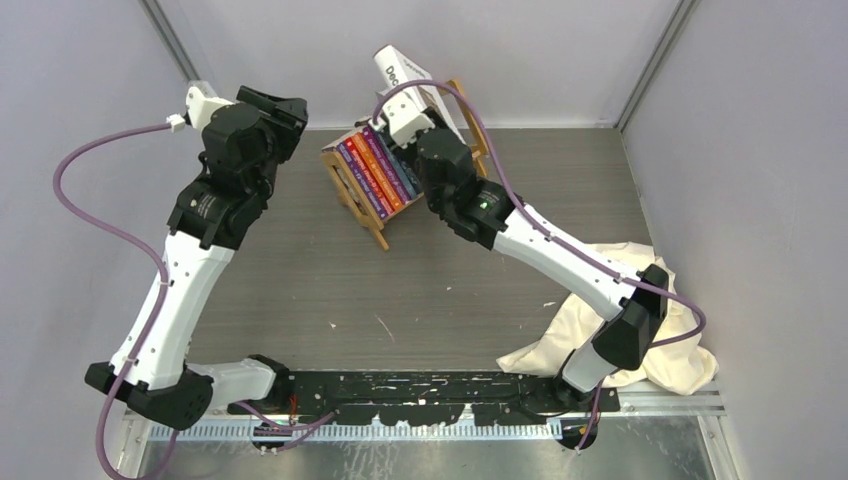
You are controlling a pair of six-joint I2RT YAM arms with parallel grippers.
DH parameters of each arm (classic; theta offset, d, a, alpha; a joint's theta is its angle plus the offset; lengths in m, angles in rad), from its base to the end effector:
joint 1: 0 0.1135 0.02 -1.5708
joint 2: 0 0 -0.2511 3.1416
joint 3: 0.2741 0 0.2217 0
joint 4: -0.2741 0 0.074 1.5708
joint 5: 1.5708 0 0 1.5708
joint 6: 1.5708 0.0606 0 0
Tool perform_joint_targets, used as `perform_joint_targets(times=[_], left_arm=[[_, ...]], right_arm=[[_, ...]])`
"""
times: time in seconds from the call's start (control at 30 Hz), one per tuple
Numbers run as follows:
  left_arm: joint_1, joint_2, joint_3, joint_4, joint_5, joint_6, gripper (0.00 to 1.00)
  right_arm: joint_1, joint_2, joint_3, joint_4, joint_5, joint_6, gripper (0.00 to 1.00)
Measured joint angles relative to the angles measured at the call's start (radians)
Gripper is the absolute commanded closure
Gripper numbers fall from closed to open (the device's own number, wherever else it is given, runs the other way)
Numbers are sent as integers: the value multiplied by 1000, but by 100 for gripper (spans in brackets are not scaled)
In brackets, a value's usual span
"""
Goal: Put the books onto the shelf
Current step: Pick up the book at the corner of the board, then place the book on the shelf.
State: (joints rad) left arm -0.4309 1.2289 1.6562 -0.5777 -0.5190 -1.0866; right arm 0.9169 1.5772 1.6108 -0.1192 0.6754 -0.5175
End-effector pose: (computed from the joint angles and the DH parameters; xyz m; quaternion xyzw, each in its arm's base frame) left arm 0.2219 -0.0689 0.4742 -0.3944 0.6399 -0.2924 0.5912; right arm 0.2453 0.2577 0.4214 -0.2880 0.6711 -0.1127 0.6738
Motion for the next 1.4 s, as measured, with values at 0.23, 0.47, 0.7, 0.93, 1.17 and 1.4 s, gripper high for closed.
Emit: perform_joint_targets(times=[0.23, 0.47, 0.7, 0.93, 1.17, 1.4], left_arm=[[29, -20, -80, 19, -26, -1, 47], [43, -48, -129, 20, -38, 8, 47], [51, -94, -183, 44, -61, 24, 48], [57, -105, -259, 82, -83, 26, 48], [69, -104, -304, 137, -92, 26, 48], [101, -103, -334, 171, -94, 26, 48]], right_arm=[[-108, 0, -23, 90, -76, 63, 67], [-197, 2, -44, 171, -154, 121, 68], [-274, 29, -47, 248, -230, 174, 69], [-325, 69, -69, 286, -294, 220, 69], [-359, 135, -69, 328, -364, 270, 69], [-392, 236, -39, 338, -444, 336, 70]])
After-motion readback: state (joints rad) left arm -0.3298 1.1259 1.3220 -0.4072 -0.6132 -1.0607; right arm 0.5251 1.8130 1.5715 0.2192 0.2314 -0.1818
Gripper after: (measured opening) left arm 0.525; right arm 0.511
